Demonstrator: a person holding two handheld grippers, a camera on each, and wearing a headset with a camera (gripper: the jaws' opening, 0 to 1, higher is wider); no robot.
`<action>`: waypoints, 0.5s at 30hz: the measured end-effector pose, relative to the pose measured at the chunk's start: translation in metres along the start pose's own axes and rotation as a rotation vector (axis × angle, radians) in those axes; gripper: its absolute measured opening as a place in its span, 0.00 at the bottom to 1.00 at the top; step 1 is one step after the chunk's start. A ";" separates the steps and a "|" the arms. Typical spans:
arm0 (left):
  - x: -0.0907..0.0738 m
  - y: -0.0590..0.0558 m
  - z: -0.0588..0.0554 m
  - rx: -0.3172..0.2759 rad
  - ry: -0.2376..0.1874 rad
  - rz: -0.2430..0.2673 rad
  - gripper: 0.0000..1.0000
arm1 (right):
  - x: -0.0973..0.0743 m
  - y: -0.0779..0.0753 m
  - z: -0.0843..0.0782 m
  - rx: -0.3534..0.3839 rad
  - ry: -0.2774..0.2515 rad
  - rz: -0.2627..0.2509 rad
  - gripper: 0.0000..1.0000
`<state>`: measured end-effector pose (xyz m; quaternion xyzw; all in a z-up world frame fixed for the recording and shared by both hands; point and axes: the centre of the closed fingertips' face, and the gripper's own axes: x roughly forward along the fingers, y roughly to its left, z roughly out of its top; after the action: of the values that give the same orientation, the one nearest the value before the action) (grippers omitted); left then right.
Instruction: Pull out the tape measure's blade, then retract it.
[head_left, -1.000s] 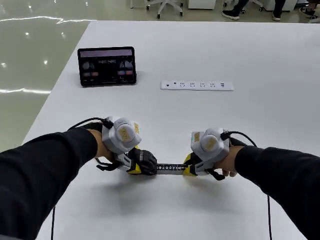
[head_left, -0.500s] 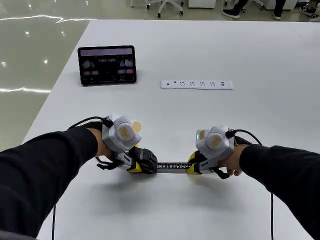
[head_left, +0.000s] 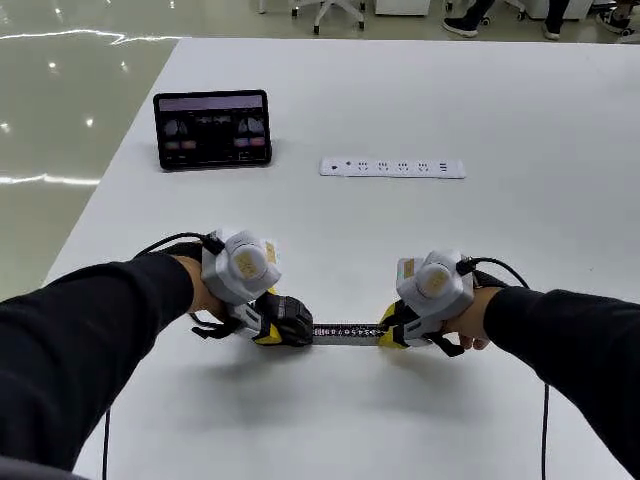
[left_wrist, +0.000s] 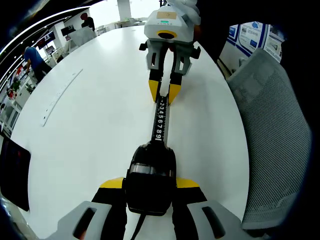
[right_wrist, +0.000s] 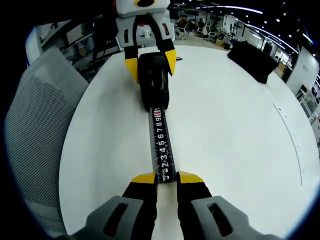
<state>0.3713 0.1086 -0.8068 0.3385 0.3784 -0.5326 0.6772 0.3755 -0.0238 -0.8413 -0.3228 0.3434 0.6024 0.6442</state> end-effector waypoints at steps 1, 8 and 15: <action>0.000 0.000 0.000 0.001 0.000 0.000 0.31 | -0.001 0.000 -0.001 0.001 0.001 0.000 0.09; 0.000 0.000 0.000 0.003 0.000 0.001 0.31 | -0.004 0.000 -0.007 0.009 0.005 -0.005 0.09; 0.001 0.000 0.001 0.007 -0.002 0.000 0.31 | -0.007 0.000 -0.010 0.013 0.003 -0.008 0.09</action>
<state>0.3713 0.1075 -0.8069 0.3401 0.3757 -0.5343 0.6765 0.3747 -0.0359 -0.8414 -0.3209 0.3473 0.5969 0.6481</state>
